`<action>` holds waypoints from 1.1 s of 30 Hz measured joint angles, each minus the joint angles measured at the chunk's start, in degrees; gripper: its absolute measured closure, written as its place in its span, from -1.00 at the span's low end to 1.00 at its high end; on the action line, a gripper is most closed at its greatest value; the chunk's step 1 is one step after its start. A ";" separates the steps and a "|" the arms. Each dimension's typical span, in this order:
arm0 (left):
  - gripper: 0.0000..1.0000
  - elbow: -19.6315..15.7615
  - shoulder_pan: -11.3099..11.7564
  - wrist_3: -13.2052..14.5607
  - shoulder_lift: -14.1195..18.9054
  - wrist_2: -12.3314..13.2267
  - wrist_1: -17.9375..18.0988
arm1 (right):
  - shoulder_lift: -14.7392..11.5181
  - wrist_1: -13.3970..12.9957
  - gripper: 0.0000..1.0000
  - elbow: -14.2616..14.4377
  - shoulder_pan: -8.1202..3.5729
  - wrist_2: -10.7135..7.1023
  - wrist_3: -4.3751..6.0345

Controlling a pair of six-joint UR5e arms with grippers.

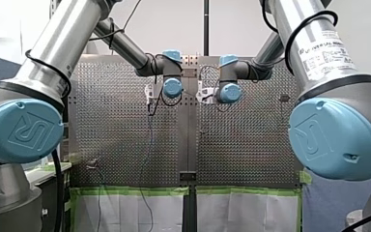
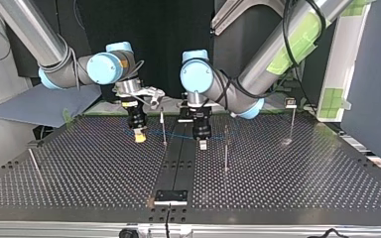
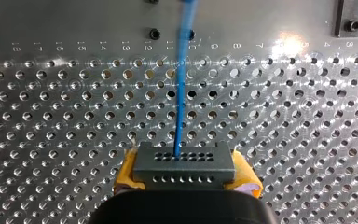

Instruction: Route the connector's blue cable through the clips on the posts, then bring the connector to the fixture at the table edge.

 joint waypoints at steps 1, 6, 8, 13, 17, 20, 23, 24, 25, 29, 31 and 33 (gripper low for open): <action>1.00 0.00 0.04 -0.04 0.00 0.04 -0.03 | 0.00 0.03 1.00 -0.01 0.00 0.00 0.01; 1.00 -0.33 0.10 -0.14 -0.03 -0.04 0.09 | 0.01 0.33 1.00 -0.04 -0.01 0.10 -0.01; 1.00 -0.52 0.09 -0.11 -0.04 -0.02 0.16 | 0.01 0.47 1.00 -0.02 -0.02 0.18 -0.02; 1.00 -1.40 -0.17 0.04 -0.25 0.13 0.75 | 0.01 0.94 1.00 0.00 -0.06 0.38 -0.06; 1.00 -2.38 -0.48 0.08 -0.56 0.22 1.76 | 0.01 1.40 1.00 0.01 -0.06 0.45 -0.09; 1.00 -2.91 -0.71 0.10 -0.69 0.23 2.21 | 0.01 2.19 1.00 0.01 -0.05 0.76 -0.02; 1.00 -3.14 -1.08 0.10 -0.74 0.19 2.35 | 0.02 3.30 1.00 0.01 -0.06 1.02 -0.05; 1.00 -3.23 -1.22 0.10 -0.75 0.20 2.37 | 0.02 3.67 1.00 0.03 -0.07 1.10 -0.08; 1.00 -3.30 -1.31 0.10 -0.75 0.20 2.40 | 0.02 4.05 1.00 0.09 -0.07 1.19 -0.11; 1.00 -3.55 -1.70 0.14 -1.14 0.22 2.51 | 0.02 4.94 1.00 0.72 -0.07 1.69 -0.27; 1.00 -3.61 -2.01 0.21 -1.64 0.19 2.50 | 0.02 4.92 1.00 1.15 -0.10 1.81 -0.33; 1.00 -3.78 -2.41 0.28 -2.32 0.10 2.57 | 0.02 4.72 1.00 1.67 -0.17 1.89 -0.36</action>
